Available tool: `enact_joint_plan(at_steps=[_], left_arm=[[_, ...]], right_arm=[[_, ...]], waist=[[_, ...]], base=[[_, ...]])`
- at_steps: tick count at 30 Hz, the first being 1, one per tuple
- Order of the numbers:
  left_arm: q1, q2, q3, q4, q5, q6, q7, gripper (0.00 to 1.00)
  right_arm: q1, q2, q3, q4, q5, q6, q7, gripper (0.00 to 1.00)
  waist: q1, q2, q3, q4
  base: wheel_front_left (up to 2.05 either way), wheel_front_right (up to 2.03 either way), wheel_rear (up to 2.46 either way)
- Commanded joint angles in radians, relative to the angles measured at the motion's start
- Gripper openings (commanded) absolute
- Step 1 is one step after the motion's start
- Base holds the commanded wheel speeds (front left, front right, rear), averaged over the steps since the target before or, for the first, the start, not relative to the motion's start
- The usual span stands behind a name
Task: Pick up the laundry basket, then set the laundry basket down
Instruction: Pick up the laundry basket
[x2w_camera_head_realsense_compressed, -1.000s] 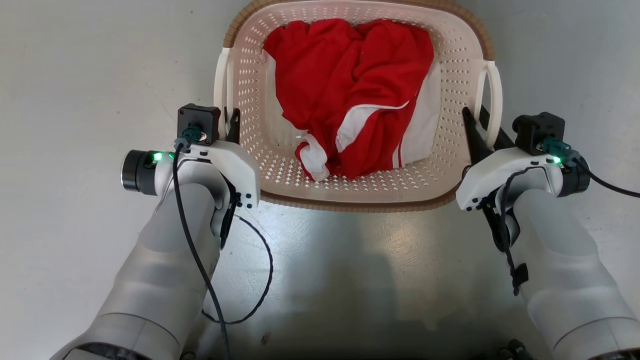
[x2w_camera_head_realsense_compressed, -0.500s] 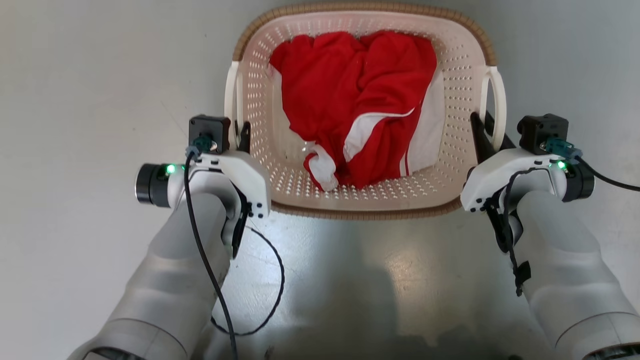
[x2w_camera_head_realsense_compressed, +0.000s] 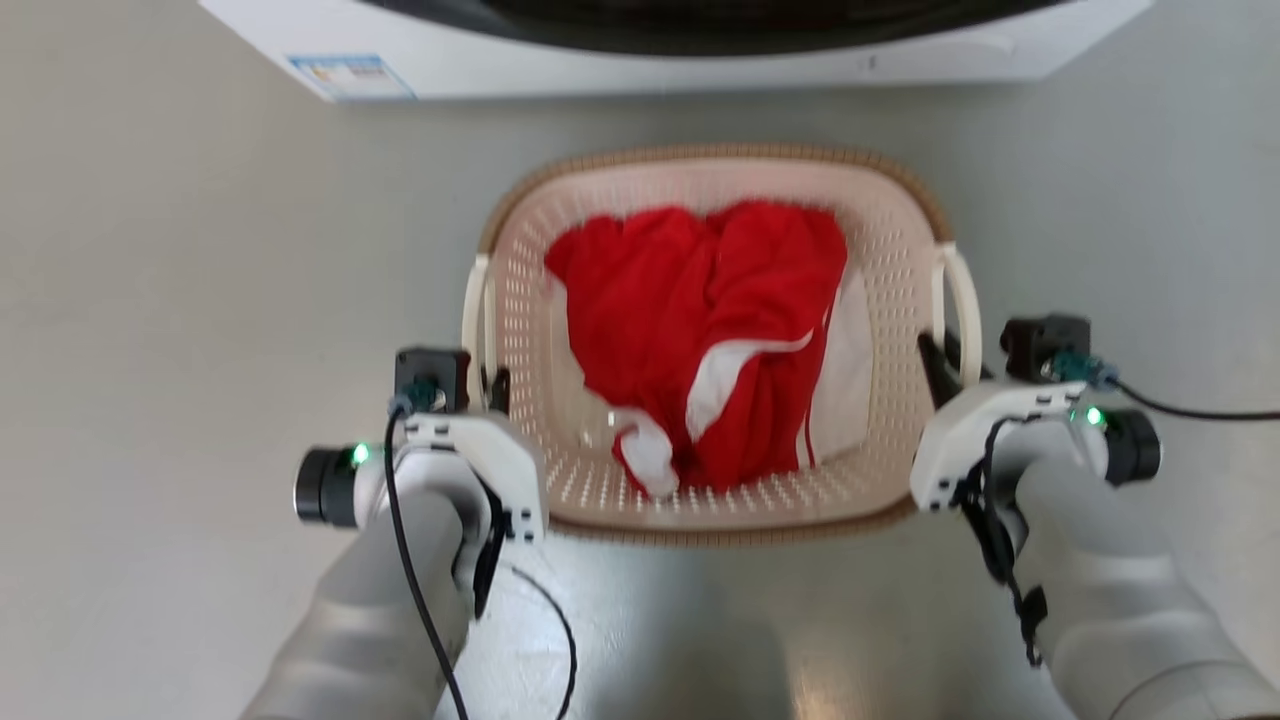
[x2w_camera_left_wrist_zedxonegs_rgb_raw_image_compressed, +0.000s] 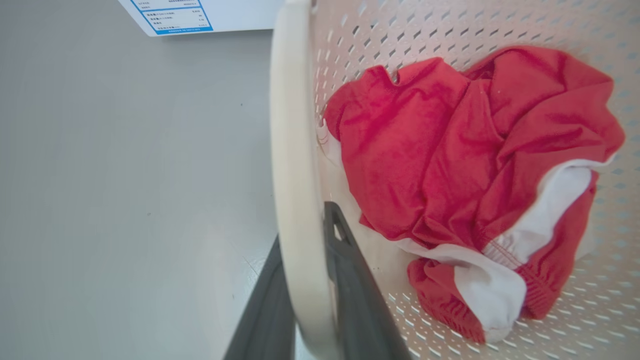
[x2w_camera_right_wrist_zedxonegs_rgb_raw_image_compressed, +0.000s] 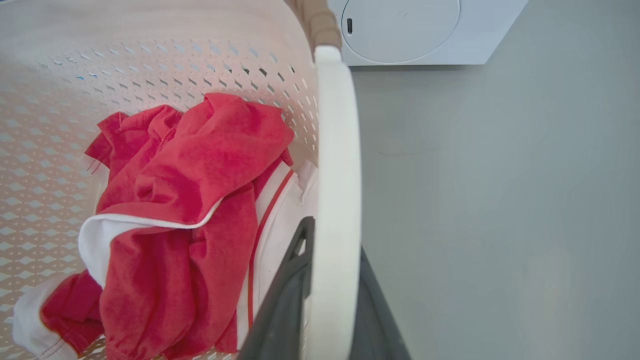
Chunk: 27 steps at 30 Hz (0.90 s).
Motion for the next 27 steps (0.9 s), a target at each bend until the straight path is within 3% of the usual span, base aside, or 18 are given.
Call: enact_joint_plan(at_steps=[1,18,27], left_arm=[[0.038,0.029,0.006,0.000,-0.008,0.009,-0.006,0.00],[0.270,0.029,-0.140,0.052,-0.173,0.022,0.025,0.00],[0.346,0.029,-0.193,0.056,-0.217,0.035,0.040,0.00]], right_arm=[[0.055,0.008,0.034,0.003,0.013,0.006,-0.004,0.00],[0.309,0.008,0.300,-0.005,0.267,0.006,0.139,0.00],[0.393,0.008,0.385,-0.018,0.350,0.006,0.154,0.00]], waist=[[0.0000,0.0000,-0.059,0.001],[0.0000,0.0000,-0.418,-0.004],[0.0000,0.0000,-0.530,-0.004]], base=[[0.00,0.00,0.00],[0.00,0.00,0.00],[0.00,0.00,0.00]])
